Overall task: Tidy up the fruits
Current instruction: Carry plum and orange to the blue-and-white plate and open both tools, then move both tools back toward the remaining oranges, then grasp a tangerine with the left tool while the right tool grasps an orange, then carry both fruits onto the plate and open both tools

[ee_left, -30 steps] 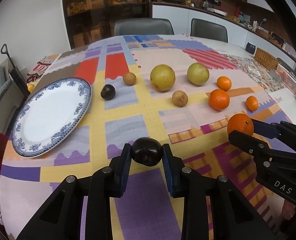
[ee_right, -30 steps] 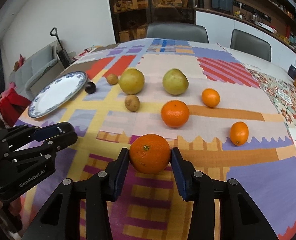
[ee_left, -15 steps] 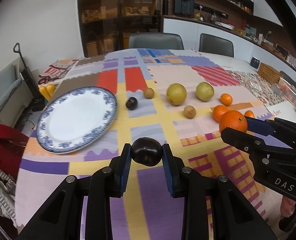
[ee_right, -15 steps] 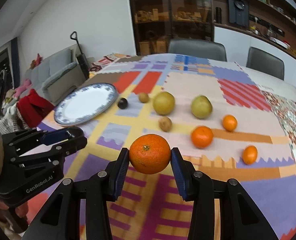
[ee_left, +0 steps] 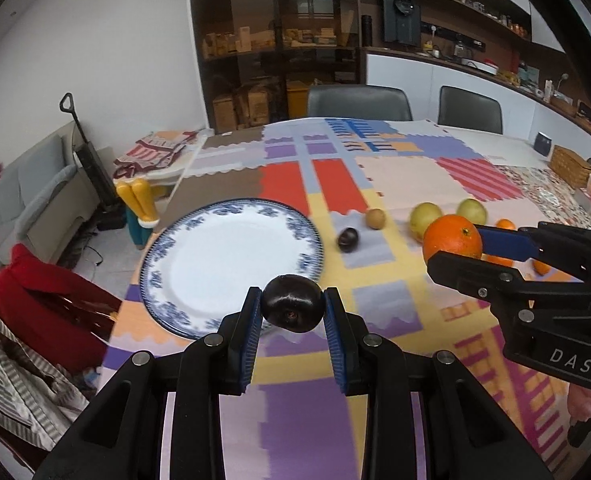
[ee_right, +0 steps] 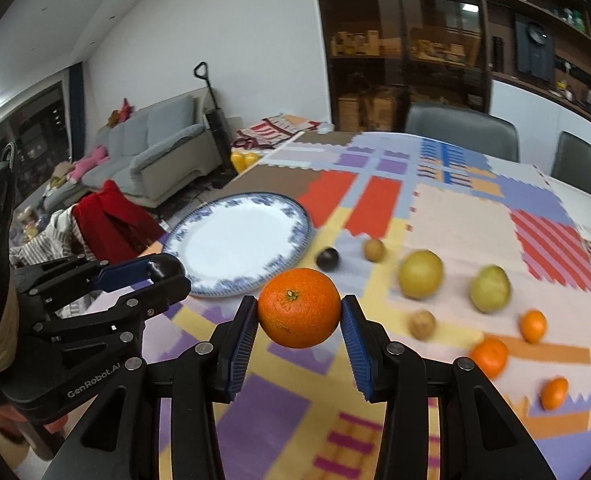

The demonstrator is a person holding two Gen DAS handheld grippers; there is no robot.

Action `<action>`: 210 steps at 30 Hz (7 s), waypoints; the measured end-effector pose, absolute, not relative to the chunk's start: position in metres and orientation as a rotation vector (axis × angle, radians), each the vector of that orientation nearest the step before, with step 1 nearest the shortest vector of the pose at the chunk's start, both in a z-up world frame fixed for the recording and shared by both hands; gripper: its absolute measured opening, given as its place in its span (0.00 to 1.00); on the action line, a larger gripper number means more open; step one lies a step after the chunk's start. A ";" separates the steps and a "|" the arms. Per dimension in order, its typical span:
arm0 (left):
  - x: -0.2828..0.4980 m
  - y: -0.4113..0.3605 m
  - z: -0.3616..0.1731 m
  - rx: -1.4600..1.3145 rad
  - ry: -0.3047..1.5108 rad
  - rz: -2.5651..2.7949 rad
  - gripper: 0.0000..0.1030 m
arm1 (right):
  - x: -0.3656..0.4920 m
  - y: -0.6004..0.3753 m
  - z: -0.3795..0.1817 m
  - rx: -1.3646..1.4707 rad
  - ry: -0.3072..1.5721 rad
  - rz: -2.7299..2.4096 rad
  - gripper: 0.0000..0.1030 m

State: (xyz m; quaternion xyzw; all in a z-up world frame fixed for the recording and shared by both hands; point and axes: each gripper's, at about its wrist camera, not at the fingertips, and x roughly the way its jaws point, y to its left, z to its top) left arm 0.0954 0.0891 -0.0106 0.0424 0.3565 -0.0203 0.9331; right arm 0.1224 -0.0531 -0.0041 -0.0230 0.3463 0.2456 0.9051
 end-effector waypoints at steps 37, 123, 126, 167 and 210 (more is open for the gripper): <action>0.191 0.184 -0.084 0.023 0.906 0.013 0.35 | 0.227 0.071 -0.072 -0.246 0.857 0.591 0.42; 0.121 -0.115 -0.009 0.227 0.576 -0.417 0.90 | 0.086 -0.268 -0.020 0.077 0.662 -0.048 0.71; 0.130 -0.121 -0.019 0.238 0.601 -0.425 0.88 | 0.092 -0.273 -0.029 0.093 0.691 -0.052 0.71; 0.196 -0.152 -0.088 0.170 0.928 -0.516 0.39 | 0.146 -0.279 -0.091 0.158 0.891 -0.009 0.32; 0.116 -0.037 0.026 0.037 0.705 -0.302 0.39 | 0.098 -0.187 0.019 0.061 0.644 0.239 0.32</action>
